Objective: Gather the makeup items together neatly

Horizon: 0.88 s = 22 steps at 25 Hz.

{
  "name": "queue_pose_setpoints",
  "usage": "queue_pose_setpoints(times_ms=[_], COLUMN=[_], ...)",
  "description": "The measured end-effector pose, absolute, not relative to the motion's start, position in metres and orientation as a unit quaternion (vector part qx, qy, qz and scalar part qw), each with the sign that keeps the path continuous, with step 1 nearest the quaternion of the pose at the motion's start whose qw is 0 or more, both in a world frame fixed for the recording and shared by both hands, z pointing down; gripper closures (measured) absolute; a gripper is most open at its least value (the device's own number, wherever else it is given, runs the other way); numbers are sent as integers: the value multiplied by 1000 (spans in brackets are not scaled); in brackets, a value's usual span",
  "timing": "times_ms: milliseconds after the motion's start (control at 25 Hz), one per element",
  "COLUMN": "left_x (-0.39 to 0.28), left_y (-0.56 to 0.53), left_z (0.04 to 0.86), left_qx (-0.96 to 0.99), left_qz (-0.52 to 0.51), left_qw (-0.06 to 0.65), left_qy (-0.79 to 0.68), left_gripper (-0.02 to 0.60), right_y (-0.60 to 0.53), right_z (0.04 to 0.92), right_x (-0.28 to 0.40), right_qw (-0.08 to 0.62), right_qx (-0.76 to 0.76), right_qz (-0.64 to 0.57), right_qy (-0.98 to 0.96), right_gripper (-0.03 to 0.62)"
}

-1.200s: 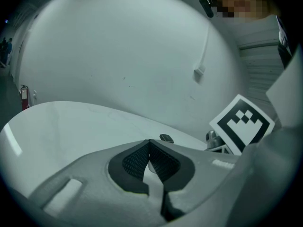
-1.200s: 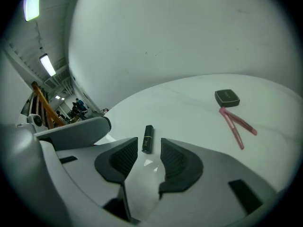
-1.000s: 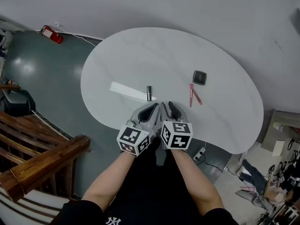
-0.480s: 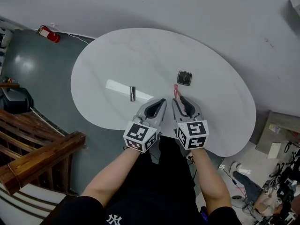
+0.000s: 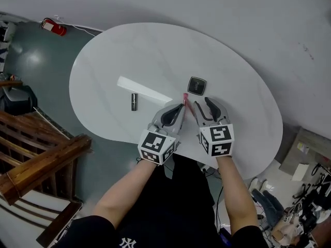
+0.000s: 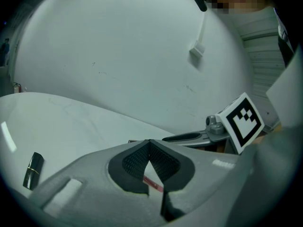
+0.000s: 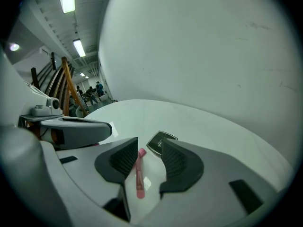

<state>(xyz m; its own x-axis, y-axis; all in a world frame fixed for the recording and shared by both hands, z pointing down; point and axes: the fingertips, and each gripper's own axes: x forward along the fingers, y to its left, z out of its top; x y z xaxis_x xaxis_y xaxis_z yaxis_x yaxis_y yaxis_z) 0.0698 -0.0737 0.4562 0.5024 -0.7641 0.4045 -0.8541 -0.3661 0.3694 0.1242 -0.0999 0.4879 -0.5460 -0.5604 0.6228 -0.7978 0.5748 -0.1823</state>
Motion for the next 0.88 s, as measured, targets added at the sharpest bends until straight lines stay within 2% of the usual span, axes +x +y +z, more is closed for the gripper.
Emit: queue_pose_setpoints(times_ms=[200,880], left_x=[69,65], left_y=[-85,-92], left_z=[472,493], left_qx=[808,792], left_qz=[89,99], left_qw=[282,299], left_qy=[-510,-524], left_gripper=[574,574], right_y=[-119,-136], right_z=[524,563], right_x=[133,140], right_qw=[280,333], right_qx=[424,421], right_qz=[269,254], right_qy=[-818,-805], right_gripper=[372,380])
